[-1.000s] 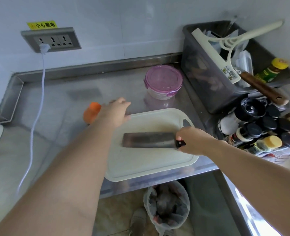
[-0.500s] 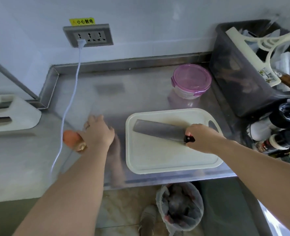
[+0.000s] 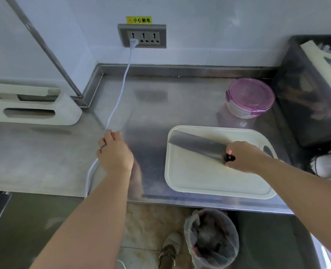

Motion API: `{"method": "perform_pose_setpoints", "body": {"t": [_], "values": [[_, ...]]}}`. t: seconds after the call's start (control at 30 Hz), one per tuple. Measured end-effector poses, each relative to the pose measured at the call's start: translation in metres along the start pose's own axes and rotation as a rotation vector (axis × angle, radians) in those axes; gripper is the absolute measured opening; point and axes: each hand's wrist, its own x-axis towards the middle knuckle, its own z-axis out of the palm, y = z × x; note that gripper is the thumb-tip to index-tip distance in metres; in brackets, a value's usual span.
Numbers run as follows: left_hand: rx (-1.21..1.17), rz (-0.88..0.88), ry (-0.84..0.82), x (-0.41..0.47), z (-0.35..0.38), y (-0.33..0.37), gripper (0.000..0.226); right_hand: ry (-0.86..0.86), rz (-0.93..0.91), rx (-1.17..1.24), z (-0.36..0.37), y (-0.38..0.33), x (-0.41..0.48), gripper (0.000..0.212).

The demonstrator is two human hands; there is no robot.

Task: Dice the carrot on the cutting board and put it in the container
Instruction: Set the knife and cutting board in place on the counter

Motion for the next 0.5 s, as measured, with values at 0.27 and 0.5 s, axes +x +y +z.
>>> {"method": "perform_pose_setpoints", "body": {"t": [0.27, 0.5], "values": [[-0.018, 0.061, -0.074, 0.001, 0.0, 0.0, 0.046, 0.001, 0.008, -0.016, 0.0, -0.006, -0.004, 0.008], [-0.258, 0.353, -0.187, -0.007, -0.02, 0.046, 0.051, 0.126, 0.109, 0.251, -0.008, -0.008, -0.035, 0.01]]}}
